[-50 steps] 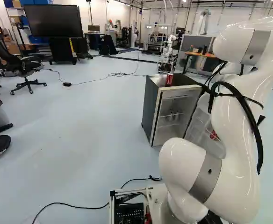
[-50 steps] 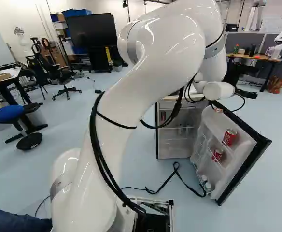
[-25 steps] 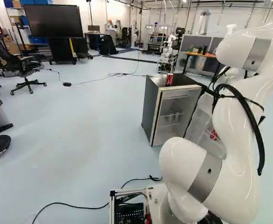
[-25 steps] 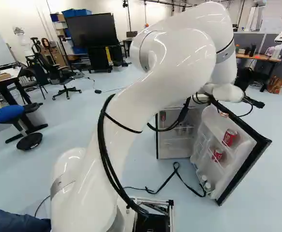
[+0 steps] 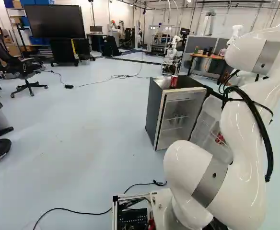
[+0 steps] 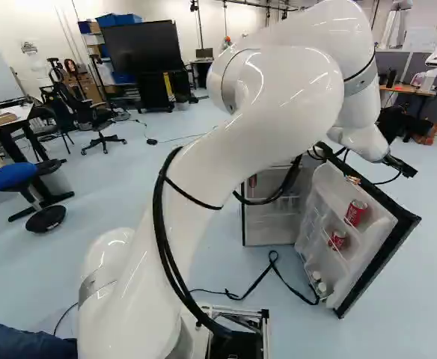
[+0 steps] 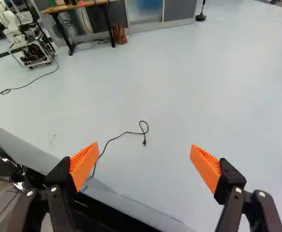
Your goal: Grab a drink from the fridge
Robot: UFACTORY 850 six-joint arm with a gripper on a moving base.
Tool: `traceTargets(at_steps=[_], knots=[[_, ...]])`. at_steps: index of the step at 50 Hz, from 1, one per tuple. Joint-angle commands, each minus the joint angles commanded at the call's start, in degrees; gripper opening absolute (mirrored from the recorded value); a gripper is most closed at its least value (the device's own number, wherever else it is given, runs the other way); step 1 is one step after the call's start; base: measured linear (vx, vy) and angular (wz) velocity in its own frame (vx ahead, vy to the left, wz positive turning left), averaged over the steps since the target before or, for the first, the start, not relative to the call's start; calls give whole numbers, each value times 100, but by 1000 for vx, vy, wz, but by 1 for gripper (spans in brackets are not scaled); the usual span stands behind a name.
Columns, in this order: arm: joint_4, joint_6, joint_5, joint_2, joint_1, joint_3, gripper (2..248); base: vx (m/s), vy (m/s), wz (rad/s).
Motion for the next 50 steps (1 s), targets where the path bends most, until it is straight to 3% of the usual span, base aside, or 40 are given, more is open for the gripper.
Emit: traceTargets(at_steps=[15,50], knots=[[0,0,-883,81,-35,-90,247,0,0,0],[0,0,-2940,-274,-266,-1101,247,0,0,0]])
